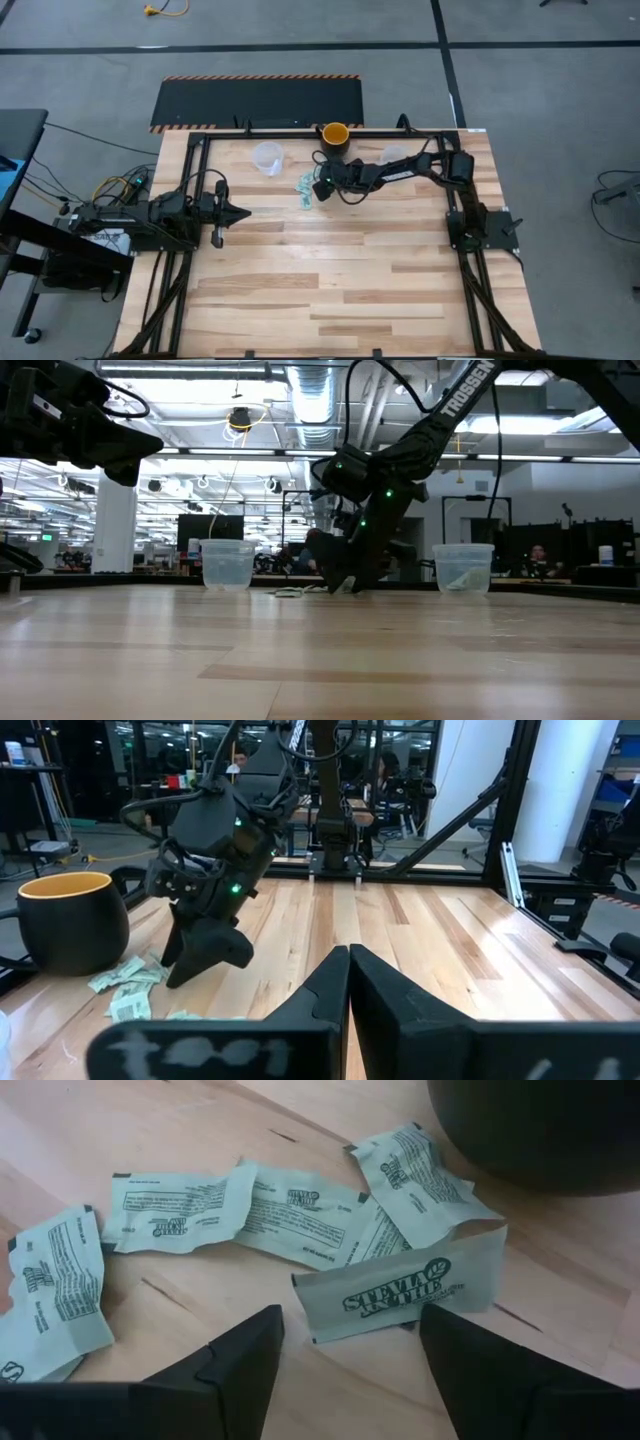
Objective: Pick and place Stevia / Truvia into bins
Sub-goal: Put the stevia packet into the right transparent container
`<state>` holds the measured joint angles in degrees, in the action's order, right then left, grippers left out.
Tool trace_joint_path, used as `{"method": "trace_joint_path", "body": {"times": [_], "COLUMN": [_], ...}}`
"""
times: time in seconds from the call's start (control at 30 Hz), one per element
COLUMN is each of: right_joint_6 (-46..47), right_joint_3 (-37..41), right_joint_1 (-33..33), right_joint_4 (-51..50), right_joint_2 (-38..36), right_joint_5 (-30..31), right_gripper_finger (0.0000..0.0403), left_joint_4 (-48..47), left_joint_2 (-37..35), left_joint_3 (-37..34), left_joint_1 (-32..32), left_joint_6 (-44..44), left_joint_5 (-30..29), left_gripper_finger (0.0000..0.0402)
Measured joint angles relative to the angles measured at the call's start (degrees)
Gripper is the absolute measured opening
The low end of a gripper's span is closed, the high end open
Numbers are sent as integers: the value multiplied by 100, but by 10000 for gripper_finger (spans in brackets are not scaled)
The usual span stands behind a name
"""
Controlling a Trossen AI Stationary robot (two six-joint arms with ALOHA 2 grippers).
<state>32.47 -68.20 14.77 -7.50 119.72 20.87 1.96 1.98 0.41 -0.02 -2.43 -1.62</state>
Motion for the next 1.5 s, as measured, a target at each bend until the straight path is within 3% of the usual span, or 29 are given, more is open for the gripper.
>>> {"method": "trace_joint_path", "body": {"times": [0.3,0.87,1.27,1.5], "right_joint_6": [103,115,111,96], "right_joint_3": [0,7,7,17], "right_joint_1": [6,-18,-84,-131], "right_joint_4": [-115,-343,-359,-291], "right_joint_2": [-20,-37,-37,-27], "right_joint_5": [-106,-129,-120,124], "right_gripper_finger": [214,74,9,12], "left_joint_4": [0,0,0,0], "left_joint_2": [0,0,0,0], "left_joint_3": [0,0,0,0], "left_joint_1": [1,0,1,-1], "left_joint_6": [-18,-18,-19,-18], "left_joint_5": [5,10,12,12], "left_gripper_finger": [0,0,0,0]}}
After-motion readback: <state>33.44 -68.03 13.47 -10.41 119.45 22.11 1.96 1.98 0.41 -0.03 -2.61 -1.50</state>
